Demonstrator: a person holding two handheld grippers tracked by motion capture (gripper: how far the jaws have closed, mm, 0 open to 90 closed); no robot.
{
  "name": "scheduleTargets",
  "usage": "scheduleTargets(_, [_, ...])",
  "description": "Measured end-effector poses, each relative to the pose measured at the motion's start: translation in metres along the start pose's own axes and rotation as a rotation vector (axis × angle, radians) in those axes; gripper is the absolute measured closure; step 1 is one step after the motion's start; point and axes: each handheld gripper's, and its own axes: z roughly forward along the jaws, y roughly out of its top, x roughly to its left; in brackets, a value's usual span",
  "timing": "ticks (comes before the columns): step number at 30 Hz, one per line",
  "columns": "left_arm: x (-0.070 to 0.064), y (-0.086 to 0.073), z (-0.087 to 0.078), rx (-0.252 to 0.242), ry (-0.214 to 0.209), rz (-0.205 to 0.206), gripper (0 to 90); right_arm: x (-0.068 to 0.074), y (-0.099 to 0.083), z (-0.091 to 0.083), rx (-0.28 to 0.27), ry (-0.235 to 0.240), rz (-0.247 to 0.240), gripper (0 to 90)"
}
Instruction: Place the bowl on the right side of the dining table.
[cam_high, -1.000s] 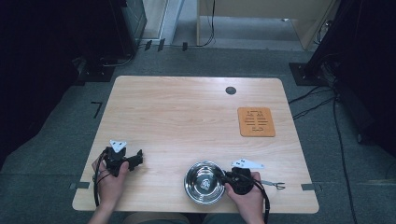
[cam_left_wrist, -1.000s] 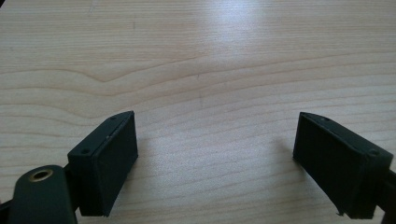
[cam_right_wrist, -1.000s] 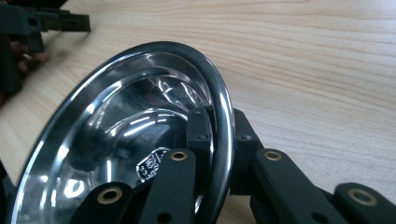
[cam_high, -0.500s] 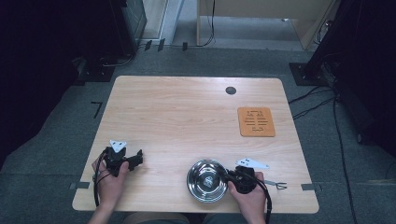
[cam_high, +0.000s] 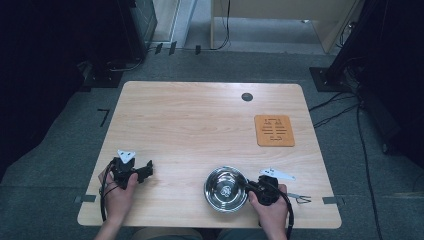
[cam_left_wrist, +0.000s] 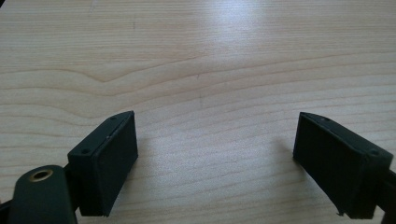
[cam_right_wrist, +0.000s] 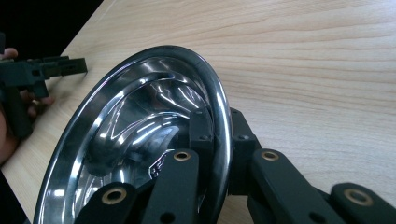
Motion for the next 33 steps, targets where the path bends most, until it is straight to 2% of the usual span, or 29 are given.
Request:
scheduleTargets(21, [0.000,0.000,0.000,0.000,0.000,0.000,13.5,-0.010,0.004,-0.007,-0.033,-0.019,0.041,85.0])
scheduleTargets(33, [0.000,0.000,0.000,0.000,0.000,0.000,13.5,-0.016,0.005,-0.008,-0.049,-0.034,0.046,85.0])
